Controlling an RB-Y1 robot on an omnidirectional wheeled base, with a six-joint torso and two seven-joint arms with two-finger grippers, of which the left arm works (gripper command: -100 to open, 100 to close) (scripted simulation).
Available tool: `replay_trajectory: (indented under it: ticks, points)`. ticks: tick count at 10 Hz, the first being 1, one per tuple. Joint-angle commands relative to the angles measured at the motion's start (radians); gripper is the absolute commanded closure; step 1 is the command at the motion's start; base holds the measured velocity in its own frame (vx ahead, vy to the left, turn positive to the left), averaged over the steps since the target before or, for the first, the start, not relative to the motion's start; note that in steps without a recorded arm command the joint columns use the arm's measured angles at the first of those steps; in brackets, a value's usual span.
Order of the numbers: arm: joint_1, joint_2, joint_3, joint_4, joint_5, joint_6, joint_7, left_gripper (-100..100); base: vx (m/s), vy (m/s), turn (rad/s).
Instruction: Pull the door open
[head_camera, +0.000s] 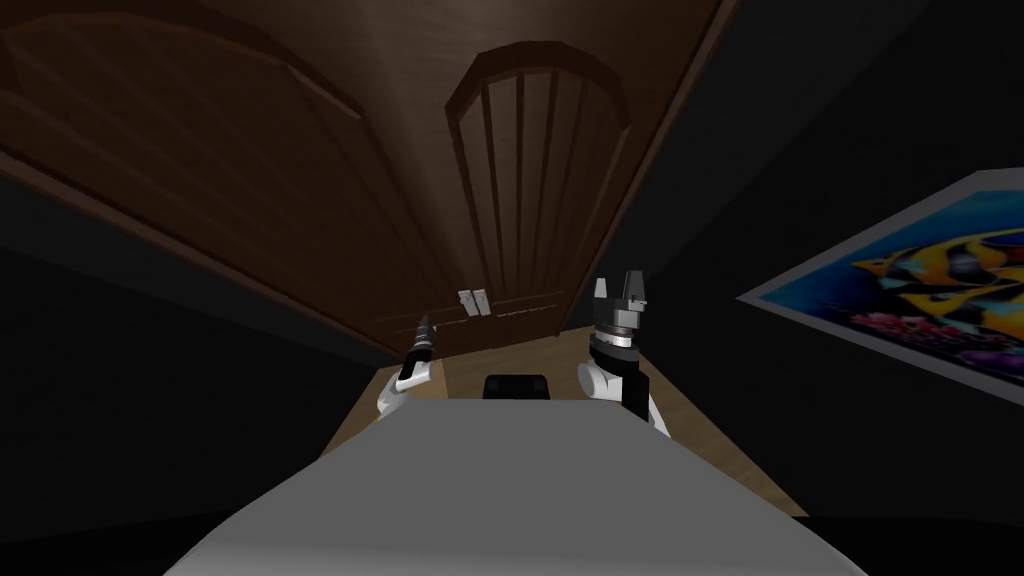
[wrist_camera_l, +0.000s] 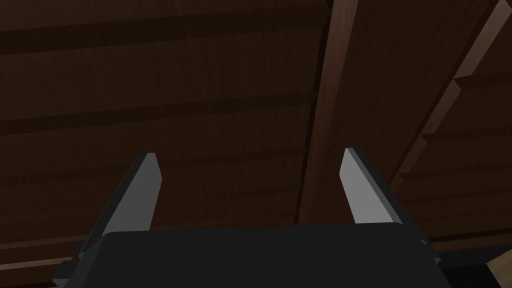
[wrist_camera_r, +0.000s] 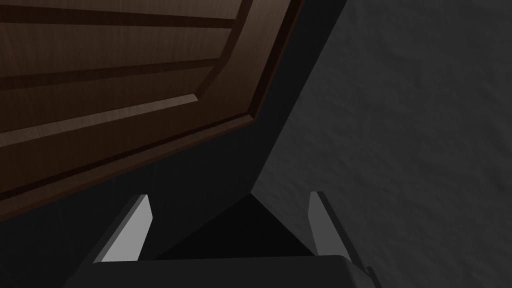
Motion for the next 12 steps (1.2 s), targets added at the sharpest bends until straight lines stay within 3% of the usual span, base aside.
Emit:
replay_trajectory:
  ticks: [1, 5, 6, 7, 12]
  points:
    - [-0.014, -0.007, -0.015, -0.007, -0.002, 0.0, 0.001, -100, 0.205, 0.025, -0.13]
    - [-0.063, -0.042, -0.072, -0.022, -0.01, -0.005, 0.001, -100, 0.186, -0.086, -0.152]
    - [-0.06, -0.042, -0.063, -0.012, -0.011, -0.008, -0.003, -100, 0.07, -0.064, -0.019]
    - [-0.06, -0.042, -0.063, -0.012, -0.011, -0.008, -0.003, 100, -0.007, 0.006, 0.022]
    - [-0.06, -0.042, -0.063, -0.012, -0.011, -0.008, -0.003, 100, -0.013, 0.009, -0.01]
